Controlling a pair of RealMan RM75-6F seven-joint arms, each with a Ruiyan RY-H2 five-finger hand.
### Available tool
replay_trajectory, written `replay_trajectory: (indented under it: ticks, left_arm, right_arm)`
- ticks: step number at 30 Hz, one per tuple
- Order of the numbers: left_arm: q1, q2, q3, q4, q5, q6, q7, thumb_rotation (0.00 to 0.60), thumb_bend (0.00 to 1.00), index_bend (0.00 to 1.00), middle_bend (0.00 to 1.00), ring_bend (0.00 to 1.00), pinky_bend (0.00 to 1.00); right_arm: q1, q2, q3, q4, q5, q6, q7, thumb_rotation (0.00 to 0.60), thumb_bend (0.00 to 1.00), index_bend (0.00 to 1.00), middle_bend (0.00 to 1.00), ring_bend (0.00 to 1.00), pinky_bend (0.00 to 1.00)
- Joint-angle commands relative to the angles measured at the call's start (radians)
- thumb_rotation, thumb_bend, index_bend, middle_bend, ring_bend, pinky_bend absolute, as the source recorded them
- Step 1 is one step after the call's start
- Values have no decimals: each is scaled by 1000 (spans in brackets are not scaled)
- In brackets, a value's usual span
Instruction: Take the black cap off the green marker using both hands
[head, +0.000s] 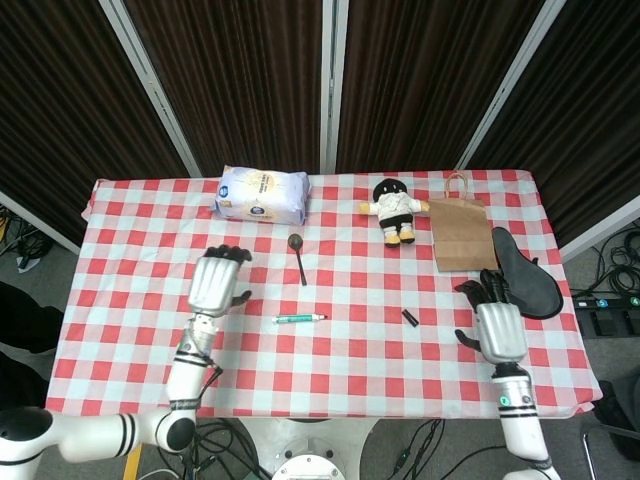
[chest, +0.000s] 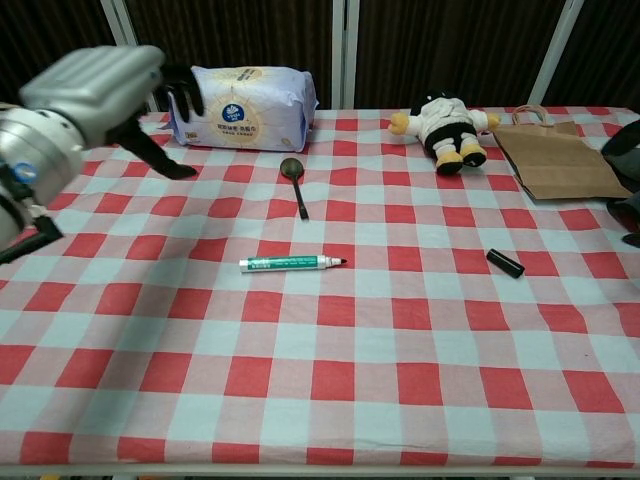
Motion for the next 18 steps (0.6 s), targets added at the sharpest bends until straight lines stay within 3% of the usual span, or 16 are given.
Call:
replay_trajectory:
  ticks: [1, 5, 9, 13, 18]
  left_arm:
    - [175, 122, 108, -58, 92, 150, -54, 600, 99, 353, 336, 262, 327]
    - [305, 172, 228, 0, 156, 206, -162, 600, 91, 333, 308, 218, 277]
    - [420, 153, 302, 41, 209, 283, -216, 600, 87, 332, 308, 217, 264]
    - [511, 123, 348, 67, 249, 337, -229, 600, 86, 332, 309, 217, 266]
    - [570, 118, 363, 65, 298, 360, -217, 600, 85, 332, 309, 217, 266]
  right_arm:
    - [-102, 93, -58, -46, -41, 104, 49, 600, 26, 294, 234, 10, 0]
    - [-196, 134, -127, -48, -102, 202, 94, 600, 21, 265, 226, 0, 0]
    - [-251, 116, -182, -28, -164, 247, 102, 600, 7, 237, 226, 0, 0]
    - [-270, 59, -215, 4, -216, 243, 81, 600, 0, 215, 225, 0, 0]
    - [-272, -16, -233, 45, -242, 189, 70, 600, 0, 171, 198, 0, 0]
